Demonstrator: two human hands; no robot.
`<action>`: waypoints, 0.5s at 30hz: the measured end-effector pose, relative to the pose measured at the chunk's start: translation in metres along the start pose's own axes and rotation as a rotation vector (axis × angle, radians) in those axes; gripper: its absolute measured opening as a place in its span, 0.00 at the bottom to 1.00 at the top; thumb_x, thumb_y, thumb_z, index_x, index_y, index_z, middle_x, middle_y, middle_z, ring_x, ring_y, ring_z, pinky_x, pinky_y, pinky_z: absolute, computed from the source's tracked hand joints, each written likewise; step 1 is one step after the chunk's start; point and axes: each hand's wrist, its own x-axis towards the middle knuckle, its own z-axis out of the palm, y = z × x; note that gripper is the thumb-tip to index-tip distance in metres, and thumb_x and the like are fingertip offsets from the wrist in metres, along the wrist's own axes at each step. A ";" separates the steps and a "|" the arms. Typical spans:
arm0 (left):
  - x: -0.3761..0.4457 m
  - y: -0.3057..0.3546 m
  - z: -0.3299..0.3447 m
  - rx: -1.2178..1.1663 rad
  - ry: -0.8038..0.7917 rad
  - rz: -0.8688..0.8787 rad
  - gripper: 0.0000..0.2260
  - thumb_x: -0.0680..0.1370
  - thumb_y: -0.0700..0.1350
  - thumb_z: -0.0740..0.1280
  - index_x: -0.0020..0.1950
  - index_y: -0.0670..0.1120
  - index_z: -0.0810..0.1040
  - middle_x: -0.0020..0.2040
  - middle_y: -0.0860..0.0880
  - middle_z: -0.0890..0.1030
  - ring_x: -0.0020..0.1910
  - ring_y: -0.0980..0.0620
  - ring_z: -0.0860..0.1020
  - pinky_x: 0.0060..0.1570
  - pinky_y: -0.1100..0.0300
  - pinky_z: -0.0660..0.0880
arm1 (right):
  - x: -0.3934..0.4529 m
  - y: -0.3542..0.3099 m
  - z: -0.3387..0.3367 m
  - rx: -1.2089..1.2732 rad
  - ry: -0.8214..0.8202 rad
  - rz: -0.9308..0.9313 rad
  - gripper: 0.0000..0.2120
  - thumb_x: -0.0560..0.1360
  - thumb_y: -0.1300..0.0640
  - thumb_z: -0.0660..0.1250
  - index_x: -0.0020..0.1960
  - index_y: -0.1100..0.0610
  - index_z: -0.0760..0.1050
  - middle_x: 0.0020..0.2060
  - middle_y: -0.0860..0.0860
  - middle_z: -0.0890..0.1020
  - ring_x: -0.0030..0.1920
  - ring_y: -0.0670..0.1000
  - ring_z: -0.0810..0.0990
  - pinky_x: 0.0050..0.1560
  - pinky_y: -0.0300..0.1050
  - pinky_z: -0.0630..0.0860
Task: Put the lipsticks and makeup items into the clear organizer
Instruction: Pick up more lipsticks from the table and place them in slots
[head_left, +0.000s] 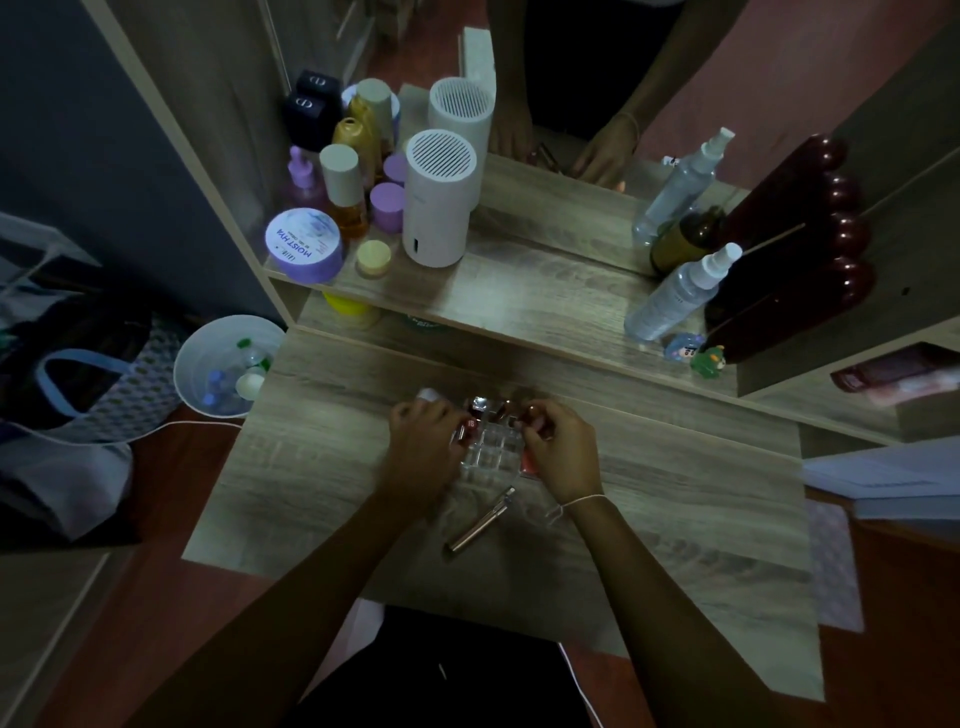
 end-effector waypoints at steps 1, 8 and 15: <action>0.000 0.000 0.000 0.001 -0.003 0.001 0.08 0.76 0.46 0.66 0.54 0.49 0.78 0.56 0.47 0.80 0.60 0.45 0.72 0.61 0.46 0.62 | -0.001 0.000 0.000 0.000 -0.001 -0.001 0.10 0.71 0.64 0.69 0.52 0.58 0.80 0.43 0.56 0.82 0.45 0.54 0.79 0.52 0.56 0.77; 0.002 0.001 0.001 0.043 -0.004 -0.002 0.09 0.75 0.47 0.67 0.54 0.49 0.78 0.54 0.47 0.80 0.59 0.45 0.72 0.59 0.47 0.61 | -0.002 -0.001 -0.001 -0.009 0.017 -0.022 0.11 0.70 0.64 0.70 0.52 0.57 0.80 0.41 0.56 0.84 0.43 0.54 0.80 0.51 0.55 0.78; 0.002 0.001 0.004 0.026 0.013 -0.003 0.08 0.74 0.46 0.68 0.53 0.49 0.79 0.52 0.47 0.81 0.58 0.45 0.73 0.59 0.46 0.62 | -0.004 0.002 -0.001 0.023 0.031 -0.014 0.12 0.70 0.62 0.71 0.53 0.53 0.80 0.37 0.49 0.82 0.39 0.47 0.79 0.48 0.48 0.79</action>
